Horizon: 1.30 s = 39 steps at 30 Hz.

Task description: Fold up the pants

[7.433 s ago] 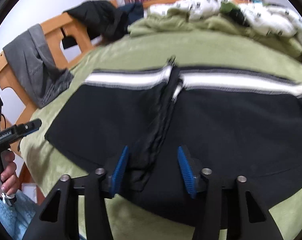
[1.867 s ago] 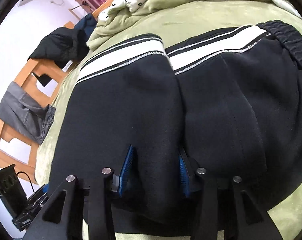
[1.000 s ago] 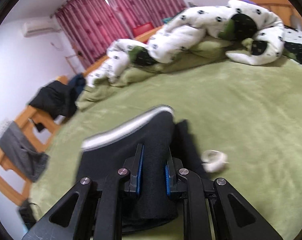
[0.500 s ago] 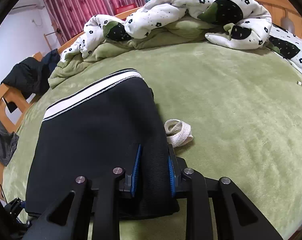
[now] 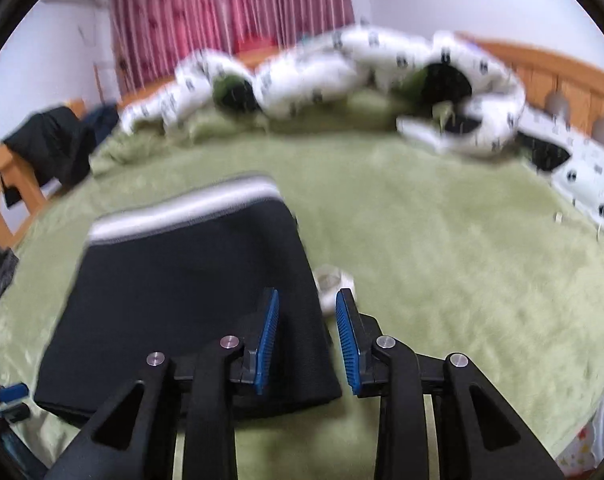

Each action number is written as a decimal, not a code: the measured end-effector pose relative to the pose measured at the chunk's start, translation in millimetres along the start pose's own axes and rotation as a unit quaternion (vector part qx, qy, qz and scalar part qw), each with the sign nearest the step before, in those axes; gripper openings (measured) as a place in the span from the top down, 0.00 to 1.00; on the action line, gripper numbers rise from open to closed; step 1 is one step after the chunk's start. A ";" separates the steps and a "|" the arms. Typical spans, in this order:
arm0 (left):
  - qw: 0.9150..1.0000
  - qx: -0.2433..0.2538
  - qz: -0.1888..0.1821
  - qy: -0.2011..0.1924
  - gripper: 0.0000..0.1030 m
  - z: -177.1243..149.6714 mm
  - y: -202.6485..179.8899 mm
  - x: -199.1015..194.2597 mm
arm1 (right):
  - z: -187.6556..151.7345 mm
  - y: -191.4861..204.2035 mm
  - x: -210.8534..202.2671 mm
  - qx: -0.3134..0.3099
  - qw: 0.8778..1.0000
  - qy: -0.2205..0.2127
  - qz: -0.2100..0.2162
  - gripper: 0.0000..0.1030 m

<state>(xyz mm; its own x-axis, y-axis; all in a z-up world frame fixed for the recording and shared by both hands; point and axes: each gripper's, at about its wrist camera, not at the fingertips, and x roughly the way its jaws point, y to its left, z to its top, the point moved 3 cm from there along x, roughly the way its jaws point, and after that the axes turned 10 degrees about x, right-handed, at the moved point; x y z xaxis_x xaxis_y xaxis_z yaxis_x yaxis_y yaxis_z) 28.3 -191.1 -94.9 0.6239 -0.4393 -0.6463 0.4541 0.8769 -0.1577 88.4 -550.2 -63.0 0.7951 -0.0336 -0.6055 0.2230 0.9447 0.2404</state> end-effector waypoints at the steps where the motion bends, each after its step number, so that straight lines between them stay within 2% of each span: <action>1: 1.000 0.003 0.010 -0.001 0.52 3.9 -1.4 2.4 | -0.7 4.1 -4.2 -0.008 1.000 -0.007 0.016 0.71; 2: 0.999 0.010 0.034 0.005 0.52 13.1 -4.6 10.1 | -2.3 7.5 -5.0 -0.015 1.000 -0.007 0.022 0.71; 4: 0.998 0.018 0.055 0.015 0.53 20.9 -10.3 25.8 | -11.3 12.5 1.0 -0.039 0.999 0.008 0.017 0.71; 6: 0.997 0.018 0.057 0.040 0.53 16.5 -13.5 46.4 | -26.7 13.2 20.2 -0.068 0.996 0.054 -0.017 0.71; 8: 0.995 0.015 0.048 0.090 0.52 -3.9 -14.2 72.7 | -48.6 9.0 45.4 -0.090 0.986 0.124 -0.061 0.72; 9: 0.994 0.016 0.042 0.097 0.48 -10.2 -15.1 76.5 | -53.6 6.9 45.5 -0.083 0.986 0.127 -0.065 0.71; 11: 0.996 0.011 0.021 0.088 0.47 -13.1 -12.8 72.5 | -54.7 8.4 37.7 -0.091 0.986 0.122 -0.064 0.71; 14: 0.996 -0.033 -0.024 0.079 0.47 -3.7 0.7 59.8 | -47.4 4.5 21.7 -0.081 0.990 0.106 -0.043 0.71; 15: 0.996 -0.039 -0.027 0.070 0.47 0.9 5.5 56.2 | -41.9 2.5 17.2 -0.072 0.992 0.097 -0.032 0.67; 16: 0.997 -0.041 -0.020 0.061 0.45 7.9 10.7 54.3 | -34.1 0.7 14.4 -0.057 0.994 0.087 -0.020 0.57; 18: 0.998 -0.029 0.003 0.053 0.44 25.0 20.6 57.7 | -10.2 1.2 16.8 -0.017 0.998 0.061 0.004 0.43; 20: 0.998 -0.032 0.013 0.057 0.43 38.9 30.2 70.6 | 9.3 5.1 31.4 0.006 0.998 0.060 0.023 0.37; 23: 0.996 -0.058 -0.001 0.061 0.43 55.6 47.9 95.6 | 35.2 14.2 78.1 0.005 0.995 0.091 0.027 0.37; 26: 0.994 -0.079 -0.023 0.075 0.43 63.9 62.1 127.1 | 39.8 11.7 128.2 -0.002 0.990 0.137 0.020 0.35; 28: 0.992 -0.086 -0.040 0.087 0.41 62.1 67.8 144.6 | 38.6 3.3 153.7 0.024 0.984 0.171 0.047 0.32; 29: 0.990 -0.096 -0.057 0.088 0.41 60.7 72.0 153.6 | 38.4 -0.6 162.8 0.037 0.979 0.191 0.057 0.32; 31: 0.985 -0.127 -0.090 0.077 0.41 57.7 78.9 163.1 | 38.3 -0.9 166.9 0.030 0.976 0.201 0.074 0.32; 33: 0.982 -0.143 -0.105 0.069 0.42 56.7 80.5 169.0 | 34.5 3.0 169.1 0.014 0.977 0.197 0.076 0.32; 35: 0.981 -0.148 -0.108 0.065 0.44 56.3 79.4 171.6 | 31.1 5.9 175.4 0.025 0.973 0.211 0.086 0.32; 36: 0.981 -0.145 -0.106 0.066 0.48 56.2 77.7 171.5 | 29.9 6.4 178.7 0.033 0.970 0.220 0.094 0.33; 37: 0.981 -0.141 -0.111 0.070 0.55 57.0 76.3 171.6 | 28.6 6.5 181.3 0.041 0.967 0.229 0.104 0.36; 38: 0.981 -0.137 -0.113 0.075 0.57 58.0 75.9 171.0 | 27.1 5.0 182.3 0.050 0.962 0.238 0.121 0.41; 39: 0.981 -0.137 -0.114 0.080 0.64 59.9 76.9 170.9 | 25.9 3.7 182.3 0.062 0.958 0.247 0.134 0.40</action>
<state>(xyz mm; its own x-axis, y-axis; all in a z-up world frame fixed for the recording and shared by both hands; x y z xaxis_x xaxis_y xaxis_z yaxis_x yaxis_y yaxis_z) 207.9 -210.5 -172.8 0.4078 -0.6137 -0.6761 0.3693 0.7880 -0.4925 248.7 -561.2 -152.9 0.4767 0.3916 -0.7871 0.1373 0.8512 0.5066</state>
